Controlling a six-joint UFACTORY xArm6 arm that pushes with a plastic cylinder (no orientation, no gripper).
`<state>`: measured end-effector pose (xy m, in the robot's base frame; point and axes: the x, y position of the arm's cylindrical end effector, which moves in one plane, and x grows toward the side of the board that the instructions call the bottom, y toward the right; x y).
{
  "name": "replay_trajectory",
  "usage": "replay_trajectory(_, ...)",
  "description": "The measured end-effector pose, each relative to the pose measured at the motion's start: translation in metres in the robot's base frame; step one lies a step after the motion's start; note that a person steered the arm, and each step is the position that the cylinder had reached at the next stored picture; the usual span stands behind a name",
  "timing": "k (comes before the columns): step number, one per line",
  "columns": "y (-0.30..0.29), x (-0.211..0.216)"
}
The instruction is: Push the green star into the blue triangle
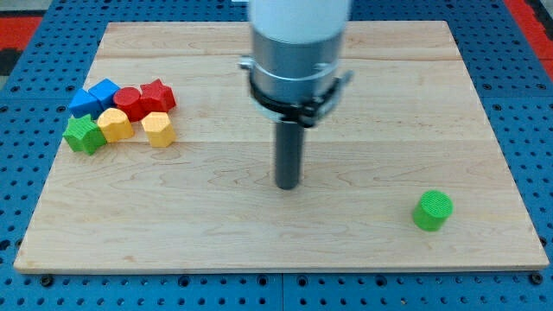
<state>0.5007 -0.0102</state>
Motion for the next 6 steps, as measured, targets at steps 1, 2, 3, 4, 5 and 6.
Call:
replay_trajectory(1, -0.080, -0.005)
replay_trajectory(2, -0.145, 0.012)
replay_trajectory(3, -0.201, -0.006)
replay_trajectory(4, -0.227, -0.019)
replay_trajectory(5, -0.237, -0.034)
replay_trajectory(6, -0.250, -0.069)
